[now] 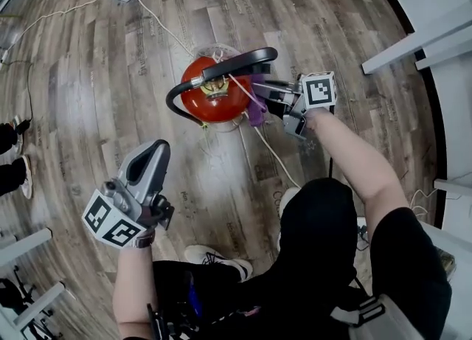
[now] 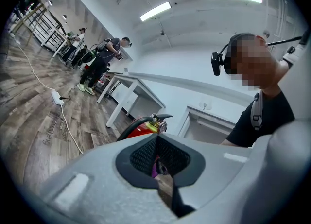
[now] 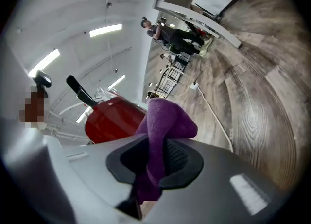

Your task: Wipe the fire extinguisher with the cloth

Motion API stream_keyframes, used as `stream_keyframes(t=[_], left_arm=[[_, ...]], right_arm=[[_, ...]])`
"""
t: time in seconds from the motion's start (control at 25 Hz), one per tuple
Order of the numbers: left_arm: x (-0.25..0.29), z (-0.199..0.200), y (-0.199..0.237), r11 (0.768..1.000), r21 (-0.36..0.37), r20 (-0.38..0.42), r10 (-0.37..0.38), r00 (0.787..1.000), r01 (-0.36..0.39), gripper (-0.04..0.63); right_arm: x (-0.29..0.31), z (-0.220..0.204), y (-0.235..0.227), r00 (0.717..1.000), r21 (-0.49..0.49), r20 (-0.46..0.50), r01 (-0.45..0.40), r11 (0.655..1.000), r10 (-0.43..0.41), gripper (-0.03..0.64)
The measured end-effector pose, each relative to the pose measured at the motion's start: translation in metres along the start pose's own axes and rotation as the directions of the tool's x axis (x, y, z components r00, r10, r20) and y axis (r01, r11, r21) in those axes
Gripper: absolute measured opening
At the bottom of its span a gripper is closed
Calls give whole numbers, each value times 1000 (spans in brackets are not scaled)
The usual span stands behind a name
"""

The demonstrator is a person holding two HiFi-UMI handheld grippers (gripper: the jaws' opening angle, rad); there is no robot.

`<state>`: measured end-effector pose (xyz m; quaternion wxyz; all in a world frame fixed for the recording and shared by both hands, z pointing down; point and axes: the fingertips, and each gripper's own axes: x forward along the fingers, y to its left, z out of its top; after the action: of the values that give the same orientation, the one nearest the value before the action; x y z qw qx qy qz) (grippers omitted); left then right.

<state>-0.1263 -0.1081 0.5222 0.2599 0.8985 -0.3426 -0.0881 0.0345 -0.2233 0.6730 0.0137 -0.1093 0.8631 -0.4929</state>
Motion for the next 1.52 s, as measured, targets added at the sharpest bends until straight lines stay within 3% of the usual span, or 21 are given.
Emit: stream_keyframes(t=[0.16, 0.4, 0.52, 0.64, 0.76, 0.92, 1.12, 1.28, 1.36, 1.4, 1.44, 1.48, 1.52], left_arm=[[-6, -10, 5, 999, -27, -13, 30, 999, -30, -5], [-10, -23, 14, 996, -40, -41, 78, 996, -80, -5], [-8, -27, 18, 995, -44, -48, 89, 995, -91, -5], [-4, -30, 20, 995, -48, -55, 87, 995, -90, -5], [3, -28, 20, 997, -40, -51, 64, 997, -66, -5], [12, -23, 14, 1000, 3, -58, 31, 998, -31, -5], [23, -18, 4, 999, 36, -63, -24, 998, 26, -5], [28, -10, -6, 996, 70, -52, -50, 997, 54, -5], [27, -9, -9, 996, 65, -46, -58, 997, 61, -5], [26, -9, -9, 996, 64, -49, -57, 997, 60, -5], [25, -9, -9, 996, 67, -54, -54, 997, 57, -5], [23, -9, -8, 996, 72, -58, -48, 997, 52, -5], [21, -8, -7, 996, 76, -59, -43, 997, 48, -5]], right_arm=[[-1, -63, -81, 985, 118, -81, 163, 980, -154, 58], [-2, -148, -158, 909, 167, -244, 382, 909, -337, 58], [-2, -156, -172, 907, 222, -222, 404, 887, -358, 58], [-1, -154, -171, 917, 250, -200, 387, 887, -344, 58], [-3, -139, -153, 939, 262, -147, 340, 903, -311, 58], [-11, -88, -91, 976, 199, -20, 218, 955, -218, 58], [-32, -11, 12, 986, 5, 149, 80, 997, -80, 58], [-56, 18, 76, 977, -176, 204, 99, 979, -62, 58], [-67, 25, 104, 969, -273, 227, 158, 949, -96, 58], [-70, 29, 118, 962, -347, 239, 211, 914, -131, 58], [-72, 32, 132, 952, -445, 252, 276, 852, -177, 58], [-70, 36, 146, 938, -557, 267, 338, 759, -222, 58], [-66, 38, 161, 924, -666, 282, 381, 641, -257, 58]])
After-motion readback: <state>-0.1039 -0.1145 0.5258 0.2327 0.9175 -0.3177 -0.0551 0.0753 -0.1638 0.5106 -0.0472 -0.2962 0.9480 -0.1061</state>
